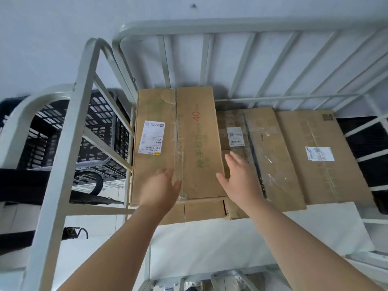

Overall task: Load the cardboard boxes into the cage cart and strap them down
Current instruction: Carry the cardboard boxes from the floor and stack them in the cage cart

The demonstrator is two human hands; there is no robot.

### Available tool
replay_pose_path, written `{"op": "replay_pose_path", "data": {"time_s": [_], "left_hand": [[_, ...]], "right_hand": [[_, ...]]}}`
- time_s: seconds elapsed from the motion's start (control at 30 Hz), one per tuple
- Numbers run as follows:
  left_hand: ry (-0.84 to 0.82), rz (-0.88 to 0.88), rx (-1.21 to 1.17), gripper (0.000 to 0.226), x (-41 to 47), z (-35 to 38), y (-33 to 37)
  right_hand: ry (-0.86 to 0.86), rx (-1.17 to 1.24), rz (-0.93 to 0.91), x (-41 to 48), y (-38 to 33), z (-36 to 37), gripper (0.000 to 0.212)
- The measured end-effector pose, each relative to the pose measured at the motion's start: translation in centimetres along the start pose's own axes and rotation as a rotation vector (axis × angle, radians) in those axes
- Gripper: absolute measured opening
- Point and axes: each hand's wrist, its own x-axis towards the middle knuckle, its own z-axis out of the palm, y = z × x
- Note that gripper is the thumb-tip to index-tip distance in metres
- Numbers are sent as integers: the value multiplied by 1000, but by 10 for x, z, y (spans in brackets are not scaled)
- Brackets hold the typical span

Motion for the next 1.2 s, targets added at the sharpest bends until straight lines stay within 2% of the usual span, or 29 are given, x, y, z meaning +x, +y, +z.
{"op": "replay_pose_path", "data": {"time_s": [0.23, 0.43, 0.53, 0.9, 1.2], "left_hand": [[96, 311, 186, 35, -51, -73, 91], [148, 622, 111, 30, -119, -106, 196], [116, 772, 132, 40, -165, -104, 256], [-29, 1251, 188, 45, -404, -16, 441], [-203, 1605, 267, 47, -607, 92, 527]], "right_hand": [[142, -26, 78, -87, 21, -112, 57], [263, -79, 206, -199, 69, -195, 54], [321, -80, 325, -267, 102, -219, 58], [513, -50, 777, -585, 225, -242, 56], [546, -33, 1222, -823, 269, -200, 58]]}}
